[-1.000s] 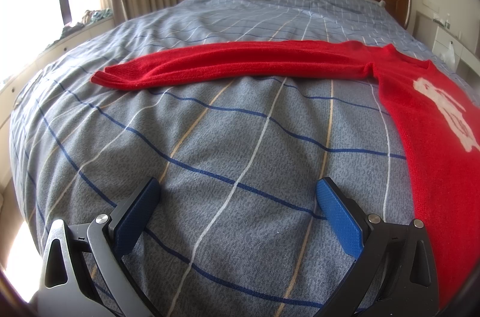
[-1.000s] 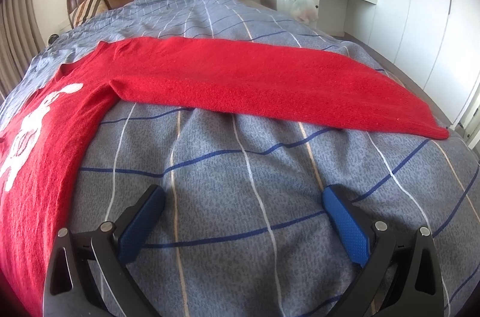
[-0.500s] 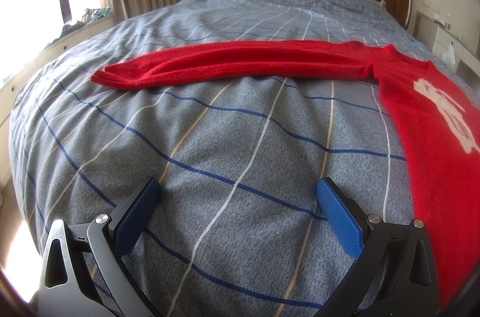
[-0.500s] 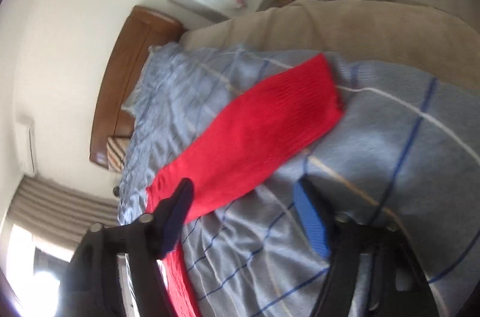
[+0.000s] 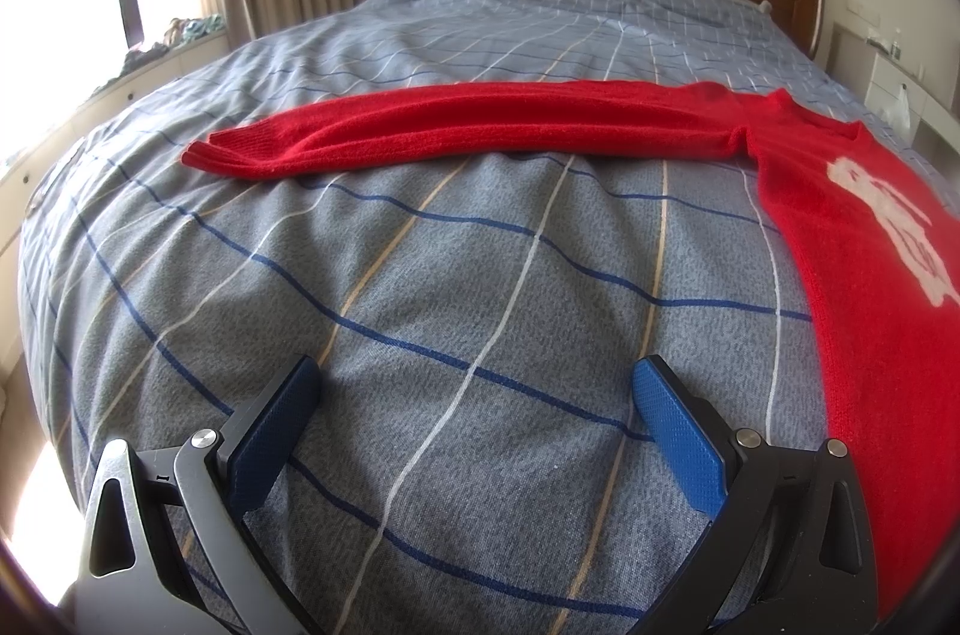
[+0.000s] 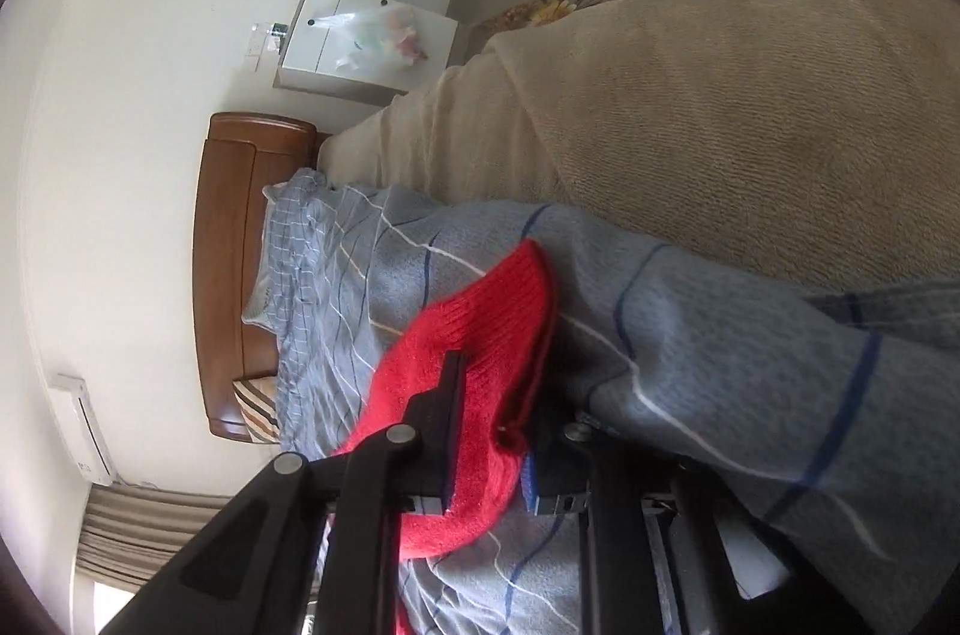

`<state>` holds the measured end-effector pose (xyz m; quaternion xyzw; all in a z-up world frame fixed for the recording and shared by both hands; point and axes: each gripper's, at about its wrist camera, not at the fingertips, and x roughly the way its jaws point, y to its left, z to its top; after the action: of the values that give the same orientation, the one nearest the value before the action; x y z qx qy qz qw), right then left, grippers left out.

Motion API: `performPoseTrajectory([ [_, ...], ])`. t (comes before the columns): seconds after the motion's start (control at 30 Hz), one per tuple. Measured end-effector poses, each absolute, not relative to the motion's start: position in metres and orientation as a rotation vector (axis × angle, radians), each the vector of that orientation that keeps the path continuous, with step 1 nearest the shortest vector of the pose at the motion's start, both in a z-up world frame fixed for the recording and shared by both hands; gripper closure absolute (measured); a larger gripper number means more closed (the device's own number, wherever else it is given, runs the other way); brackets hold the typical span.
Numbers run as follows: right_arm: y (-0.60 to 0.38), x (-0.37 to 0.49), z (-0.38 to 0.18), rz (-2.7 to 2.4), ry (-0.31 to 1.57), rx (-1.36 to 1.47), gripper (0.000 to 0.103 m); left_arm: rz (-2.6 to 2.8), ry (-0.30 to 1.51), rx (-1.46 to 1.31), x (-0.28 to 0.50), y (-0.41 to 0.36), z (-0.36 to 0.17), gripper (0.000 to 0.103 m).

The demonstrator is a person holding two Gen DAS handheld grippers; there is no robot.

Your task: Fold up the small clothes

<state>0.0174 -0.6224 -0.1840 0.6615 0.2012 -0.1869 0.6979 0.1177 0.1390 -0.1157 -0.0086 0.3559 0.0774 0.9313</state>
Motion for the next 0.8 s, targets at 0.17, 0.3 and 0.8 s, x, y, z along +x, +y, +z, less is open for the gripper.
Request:
performPoseTrajectory([
  [0.17, -0.598, 0.054, -0.101, -0.365, 0.449, 1.186, 0.098, 0.161, 0.728, -0.017, 0.118, 0.139, -0.115, 0.0],
  [0.3, -0.529, 0.121, -0.013, -0.16, 0.434, 0.955, 0.098, 0.161, 0.731, -0.02, 0.118, 0.14, -0.115, 0.0],
  [0.8, -0.207, 0.311, -0.056, 0.384, 0.806, 0.714, 0.037, 0.163, 0.729, -0.02, 0.118, 0.141, -0.114, 0.0],
])
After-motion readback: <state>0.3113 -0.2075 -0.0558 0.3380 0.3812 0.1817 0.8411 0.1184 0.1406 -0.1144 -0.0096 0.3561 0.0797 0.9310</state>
